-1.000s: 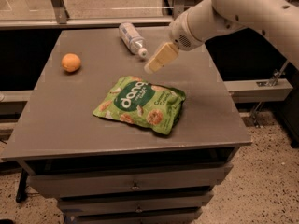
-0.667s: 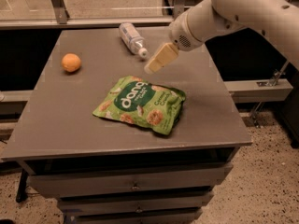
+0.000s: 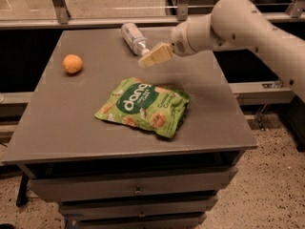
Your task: Pick blue plastic bottle
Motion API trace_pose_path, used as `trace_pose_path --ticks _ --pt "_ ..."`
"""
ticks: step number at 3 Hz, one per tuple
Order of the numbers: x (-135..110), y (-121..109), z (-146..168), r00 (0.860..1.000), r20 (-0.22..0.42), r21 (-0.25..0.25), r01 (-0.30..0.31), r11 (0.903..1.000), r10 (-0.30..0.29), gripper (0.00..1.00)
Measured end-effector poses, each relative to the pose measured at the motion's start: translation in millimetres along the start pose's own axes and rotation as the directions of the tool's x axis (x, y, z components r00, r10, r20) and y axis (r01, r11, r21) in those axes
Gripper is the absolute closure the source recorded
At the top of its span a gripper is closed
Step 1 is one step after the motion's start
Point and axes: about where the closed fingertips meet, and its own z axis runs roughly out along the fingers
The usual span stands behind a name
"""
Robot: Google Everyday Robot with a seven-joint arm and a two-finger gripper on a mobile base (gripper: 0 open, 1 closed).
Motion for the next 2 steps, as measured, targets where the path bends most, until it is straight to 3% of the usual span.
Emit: trace_pose_path --ticks 1,2 --pt "-10.4 -19.7 45.0 0.990 0.101 0.007 -0.095 0.9954 0.094 0.00" --pt "-23.5 -34.7 80.9 0.985 0.142 0.017 -0.105 0.9944 0.101 0.00"
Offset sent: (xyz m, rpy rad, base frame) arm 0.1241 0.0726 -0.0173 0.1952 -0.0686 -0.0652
